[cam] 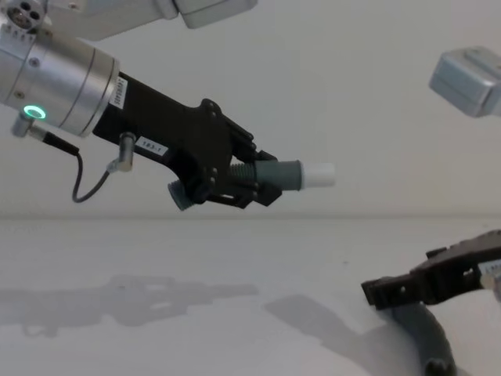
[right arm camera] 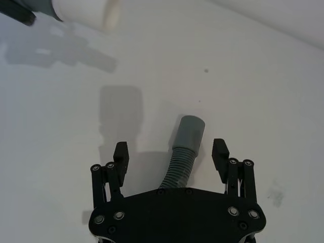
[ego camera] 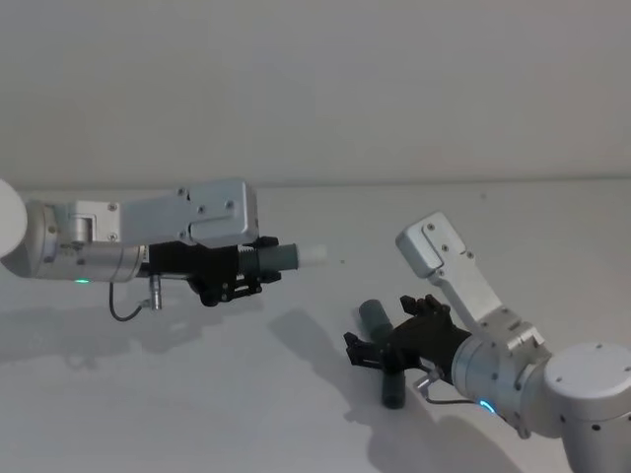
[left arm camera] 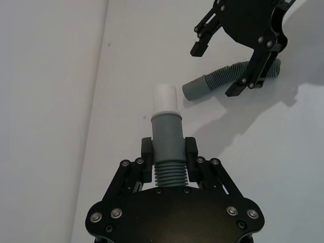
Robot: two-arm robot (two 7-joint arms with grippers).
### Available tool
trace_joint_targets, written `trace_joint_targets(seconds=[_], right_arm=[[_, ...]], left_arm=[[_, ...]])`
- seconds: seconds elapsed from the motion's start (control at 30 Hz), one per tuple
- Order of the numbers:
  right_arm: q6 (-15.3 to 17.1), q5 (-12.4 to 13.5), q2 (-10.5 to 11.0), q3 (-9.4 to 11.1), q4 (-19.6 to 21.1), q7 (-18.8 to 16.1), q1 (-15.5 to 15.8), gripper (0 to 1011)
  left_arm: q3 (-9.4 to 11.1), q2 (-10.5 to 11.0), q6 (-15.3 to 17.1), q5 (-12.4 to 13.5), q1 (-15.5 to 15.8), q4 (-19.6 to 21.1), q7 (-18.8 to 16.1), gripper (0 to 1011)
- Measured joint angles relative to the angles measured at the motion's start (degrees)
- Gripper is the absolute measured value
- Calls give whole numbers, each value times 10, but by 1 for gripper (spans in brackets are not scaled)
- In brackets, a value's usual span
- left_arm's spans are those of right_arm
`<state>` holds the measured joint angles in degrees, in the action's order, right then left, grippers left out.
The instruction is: Use both hands to pick up one end of the pipe from the table, align the ends, and insert them.
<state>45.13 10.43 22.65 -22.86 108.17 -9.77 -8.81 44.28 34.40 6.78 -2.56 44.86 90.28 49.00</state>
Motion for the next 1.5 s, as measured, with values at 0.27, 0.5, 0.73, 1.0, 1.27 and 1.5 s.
trace_joint_targets(seconds=[0.27,0.5,0.73,1.0,1.27,1.5], right_arm=[[-5,4,-13,11,-12,5,11,1002],[-12,9,-25,20,-28,5,15,1002],[-18,13,-35,25,-48,3,13,1002],[-23,15,-42,29,-72,-4,6,1002],[-29,16,-48,33,-87,-8,3,963],[-33,16,-51,35,-95,-11,1,785]], left_arm=[[2,2,-7,2,4,-1,5,339],[3,3,-10,3,6,-2,7,339],[3,3,-12,3,7,-2,8,339],[4,4,-13,4,8,-2,9,339],[4,4,-14,4,8,-2,9,339],[4,4,-14,4,8,-2,10,339]])
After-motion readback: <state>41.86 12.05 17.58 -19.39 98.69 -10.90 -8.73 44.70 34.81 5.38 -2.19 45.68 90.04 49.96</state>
